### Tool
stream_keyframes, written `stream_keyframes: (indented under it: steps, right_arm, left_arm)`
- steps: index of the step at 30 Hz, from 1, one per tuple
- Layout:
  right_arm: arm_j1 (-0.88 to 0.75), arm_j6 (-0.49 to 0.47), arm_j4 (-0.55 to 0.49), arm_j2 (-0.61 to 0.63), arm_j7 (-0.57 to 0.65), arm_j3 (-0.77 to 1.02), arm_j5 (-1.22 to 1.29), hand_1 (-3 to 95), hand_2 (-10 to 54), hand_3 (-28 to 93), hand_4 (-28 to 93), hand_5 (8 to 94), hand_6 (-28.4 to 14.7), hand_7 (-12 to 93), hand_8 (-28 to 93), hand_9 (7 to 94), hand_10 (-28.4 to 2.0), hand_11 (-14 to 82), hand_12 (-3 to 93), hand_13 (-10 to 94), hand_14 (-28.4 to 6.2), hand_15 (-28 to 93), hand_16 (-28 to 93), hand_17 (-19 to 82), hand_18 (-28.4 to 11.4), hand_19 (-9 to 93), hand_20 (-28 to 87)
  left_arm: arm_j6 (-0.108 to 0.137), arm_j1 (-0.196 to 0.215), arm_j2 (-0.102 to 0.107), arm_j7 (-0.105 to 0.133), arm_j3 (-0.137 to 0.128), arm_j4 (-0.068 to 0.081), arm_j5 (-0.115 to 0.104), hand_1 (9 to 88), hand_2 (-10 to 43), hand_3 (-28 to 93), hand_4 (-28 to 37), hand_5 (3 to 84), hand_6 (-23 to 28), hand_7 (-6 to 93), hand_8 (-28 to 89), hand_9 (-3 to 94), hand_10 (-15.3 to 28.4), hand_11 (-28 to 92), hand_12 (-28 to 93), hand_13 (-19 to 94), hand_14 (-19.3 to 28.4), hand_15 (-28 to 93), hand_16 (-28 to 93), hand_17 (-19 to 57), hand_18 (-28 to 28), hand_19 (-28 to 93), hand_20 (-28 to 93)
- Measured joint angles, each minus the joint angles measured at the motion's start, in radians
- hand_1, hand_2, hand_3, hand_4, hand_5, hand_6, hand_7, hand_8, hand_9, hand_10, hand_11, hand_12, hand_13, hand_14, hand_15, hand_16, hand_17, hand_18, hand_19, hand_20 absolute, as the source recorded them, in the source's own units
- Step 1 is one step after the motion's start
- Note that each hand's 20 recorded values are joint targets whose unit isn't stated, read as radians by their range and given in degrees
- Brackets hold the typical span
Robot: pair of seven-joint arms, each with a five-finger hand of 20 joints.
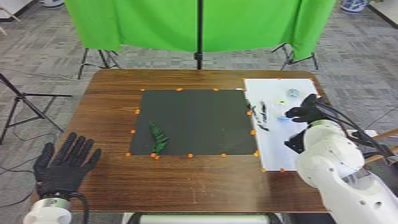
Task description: Arrange flowers
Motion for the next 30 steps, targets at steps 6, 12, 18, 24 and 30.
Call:
stream_keyframes:
  steps: [6,12,18,24,30]
  right_arm:
    - [-0.071,-0.025,-0.008,-0.010,0.028,0.097,0.015,49.7,-9.5,78,-28,50.4,-10.7,11,-9,44.2,-25.6,12.7,14.6,28,-24.1,44,6,16,-28.3,76,14]
    - [-0.137,-0.022,-0.016,-0.007,0.048,0.139,-0.004,48.6,-9.5,78,-28,51.3,-10.8,12,-9,44.8,-25.7,13.4,15.0,27,-24.6,45,6,14,-28.1,75,15]
    - [-0.207,-0.016,-0.031,-0.009,0.079,0.189,-0.022,51.3,-9.5,75,-28,57.2,-9.3,14,-10,51.3,-23.9,20.8,18.9,29,-23.6,49,8,15,-27.8,75,18]
    - [-0.216,-0.020,-0.005,-0.009,0.099,0.178,-0.036,55.8,-9.5,70,-28,65.6,-5.6,21,-8,59.7,-19.9,38.4,30.1,41,-20.5,63,15,20,-27.4,78,24]
    - [-0.207,0.049,0.046,-0.009,0.096,0.157,-0.063,65.4,-9.5,55,-28,72.2,-2.3,37,16,71.6,-14.6,30.2,51.6,52,-15.1,59,29,24,-26.5,77,27]
  left_arm:
    - [0.000,0.010,-0.008,0.004,-0.004,-0.004,0.000,24.1,11.5,76,-28.3,42.0,7.4,15.9,-9,36.4,14.9,24,13,27,14.5,40,-6,-6.1,14.5,36,17]
    - [0.000,0.014,-0.010,0.016,-0.003,-0.005,-0.008,24.4,11.7,76,-28.3,42.0,7.3,15.9,-9,36.4,14.9,25,13,27,14.5,40,-6,-6.1,14.5,36,17]
    - [0.000,0.022,-0.001,0.045,-0.004,-0.006,-0.029,24.5,11.8,76,-28.3,42.1,7.4,16.1,-9,36.5,14.8,25,13,27,14.5,40,-6,-6.1,14.5,36,17]
    - [0.000,0.024,-0.001,0.043,-0.008,-0.007,-0.029,24.7,12.1,76,-28.3,42.2,7.3,16.4,-9,36.9,14.9,25,13,28,14.6,41,-5,-6.1,14.5,37,17]
    - [0.000,0.022,-0.005,0.038,-0.007,-0.007,-0.028,24.7,12.3,76,-28.3,42.4,7.5,16.1,-9,36.9,14.9,25,13,28,14.6,41,-6,-6.1,14.4,37,17]
